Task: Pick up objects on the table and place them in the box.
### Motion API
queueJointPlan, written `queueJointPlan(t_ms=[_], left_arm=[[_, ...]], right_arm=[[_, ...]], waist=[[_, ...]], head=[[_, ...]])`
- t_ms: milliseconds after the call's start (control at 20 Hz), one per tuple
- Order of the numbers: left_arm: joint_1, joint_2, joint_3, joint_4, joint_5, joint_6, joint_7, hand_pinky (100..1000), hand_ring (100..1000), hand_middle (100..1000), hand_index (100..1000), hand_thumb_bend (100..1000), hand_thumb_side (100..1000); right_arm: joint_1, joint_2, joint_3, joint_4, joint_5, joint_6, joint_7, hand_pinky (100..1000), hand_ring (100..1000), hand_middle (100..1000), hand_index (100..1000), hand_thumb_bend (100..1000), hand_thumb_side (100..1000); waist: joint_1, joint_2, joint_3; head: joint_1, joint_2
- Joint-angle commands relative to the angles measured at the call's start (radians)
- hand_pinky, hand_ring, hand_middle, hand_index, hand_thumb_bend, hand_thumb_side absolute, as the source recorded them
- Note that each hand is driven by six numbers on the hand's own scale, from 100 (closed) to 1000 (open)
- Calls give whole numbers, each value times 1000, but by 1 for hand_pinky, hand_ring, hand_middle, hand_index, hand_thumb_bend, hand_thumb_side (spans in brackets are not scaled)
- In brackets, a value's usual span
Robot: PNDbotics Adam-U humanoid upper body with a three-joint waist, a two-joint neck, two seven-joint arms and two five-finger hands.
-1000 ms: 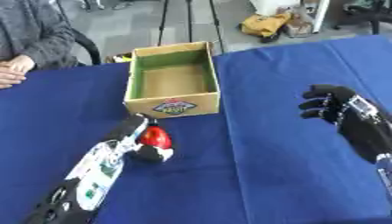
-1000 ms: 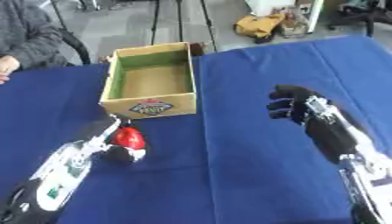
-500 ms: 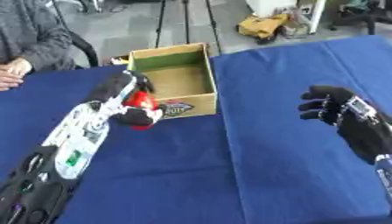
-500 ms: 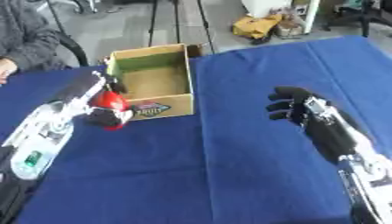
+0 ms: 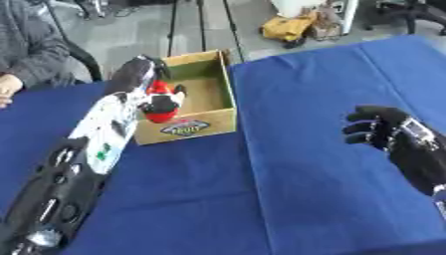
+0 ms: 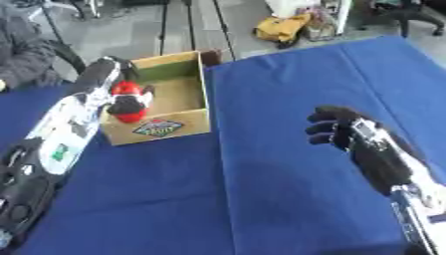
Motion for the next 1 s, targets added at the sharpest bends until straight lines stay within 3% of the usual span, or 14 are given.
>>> queueJointPlan(t_ms=[50,250,400,600,800,1000], left_arm=[[-32,-9,64,102,-12,36,159,340,467,556,682,100,292],[-42,-20,92,186,26,36,305,370,486,574,699,100,329],[-42,-21,88,210,46,20,323,460,522,599,713,253,396],[-36,-14,80,186,56,2,338,487,527,593,711,383,454],[-20,21,63,57,94,-32,372,488,525,585,701,465,500],[40,87,36,-194,166,-54,395,491,524,576,694,411,542]], right_arm=[[-20,-25,9,-17,12,-1,16,730,746,743,838,102,826],[-26,-26,16,-17,22,0,26,730,746,743,838,100,831],[-27,-27,16,-16,26,1,28,730,746,743,838,100,829],[-26,-24,15,-15,24,2,27,730,746,743,838,100,833],[-17,-19,7,-12,22,4,20,730,746,742,838,100,830],[-8,-13,-5,-10,17,5,8,729,745,741,838,100,824]], waist=[[-2,-4,-16],[9,7,-47],[13,9,-50],[11,5,-40],[3,-3,-14],[-6,-13,27]], head=[[23,-26],[34,-39],[34,-41],[29,-41],[16,-36],[-10,-27]])
